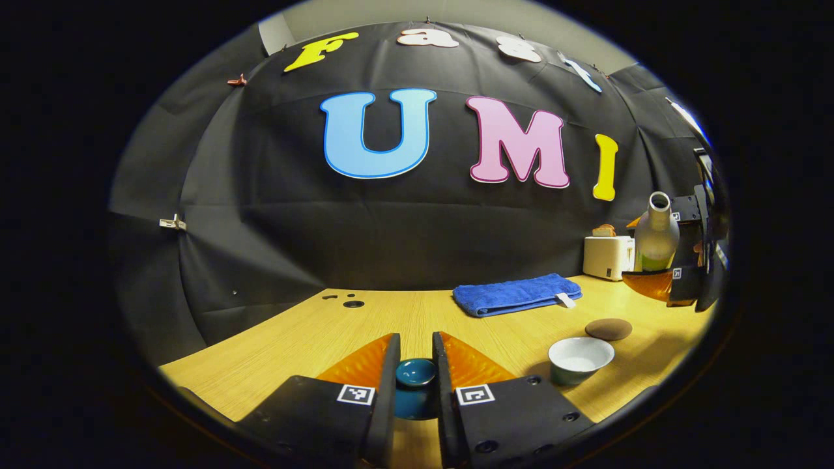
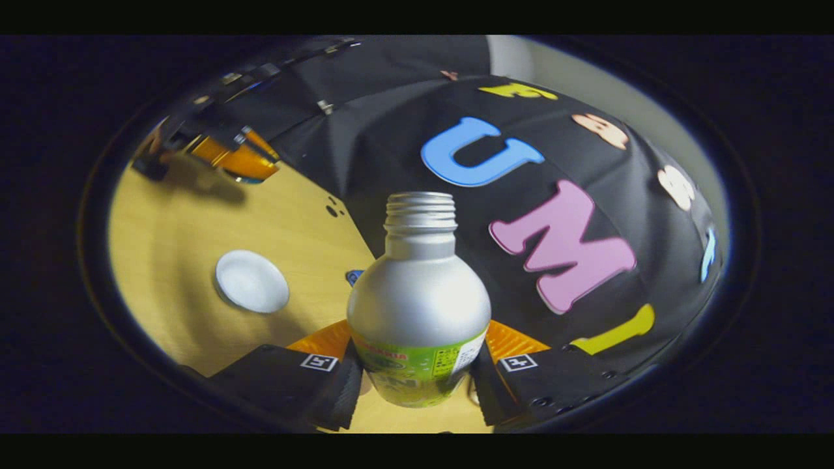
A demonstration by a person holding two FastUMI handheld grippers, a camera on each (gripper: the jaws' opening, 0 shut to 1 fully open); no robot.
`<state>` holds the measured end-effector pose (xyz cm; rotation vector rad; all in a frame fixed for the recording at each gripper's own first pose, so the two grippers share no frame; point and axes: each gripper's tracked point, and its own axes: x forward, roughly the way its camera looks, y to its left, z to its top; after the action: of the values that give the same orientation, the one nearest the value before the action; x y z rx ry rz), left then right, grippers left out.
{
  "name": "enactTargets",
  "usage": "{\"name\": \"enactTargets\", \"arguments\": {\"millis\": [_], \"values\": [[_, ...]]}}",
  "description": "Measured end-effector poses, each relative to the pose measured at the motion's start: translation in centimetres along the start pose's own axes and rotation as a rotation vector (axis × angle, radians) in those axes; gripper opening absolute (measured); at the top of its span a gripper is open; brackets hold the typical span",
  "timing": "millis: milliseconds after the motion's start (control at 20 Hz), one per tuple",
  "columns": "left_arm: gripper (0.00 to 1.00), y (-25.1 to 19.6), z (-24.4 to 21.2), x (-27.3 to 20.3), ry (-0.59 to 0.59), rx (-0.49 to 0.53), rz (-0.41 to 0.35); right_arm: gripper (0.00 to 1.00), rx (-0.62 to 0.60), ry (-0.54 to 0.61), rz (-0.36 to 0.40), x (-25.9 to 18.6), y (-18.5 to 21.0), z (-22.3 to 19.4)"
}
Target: Open the teacup lid with one hand, grasp the water bottle and pour water into the teacup with the other hand; after pouring, place the water bottle on the coaster and then close the teacup lid.
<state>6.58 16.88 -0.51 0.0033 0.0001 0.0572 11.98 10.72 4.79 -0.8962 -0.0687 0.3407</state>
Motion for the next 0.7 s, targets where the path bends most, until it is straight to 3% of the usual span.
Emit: {"name": "enactTargets", "arguments": {"millis": [250,600,700], "values": [[0.31,0.4,0.0,-0.1,0.000,0.000,0.021,0.75,0.439,0.042,0.021,0.3,1.3,-1.6],[0.31,0.4,0.0,-0.1,0.000,0.000,0.020,0.77,0.795,0.034,0.027,4.1,1.0,-2.8],[0.31,0.5,0.0,-0.1,0.000,0.000,0.020,0.77,0.803,0.044,-0.007,5.3,0.4,-4.0]]}}
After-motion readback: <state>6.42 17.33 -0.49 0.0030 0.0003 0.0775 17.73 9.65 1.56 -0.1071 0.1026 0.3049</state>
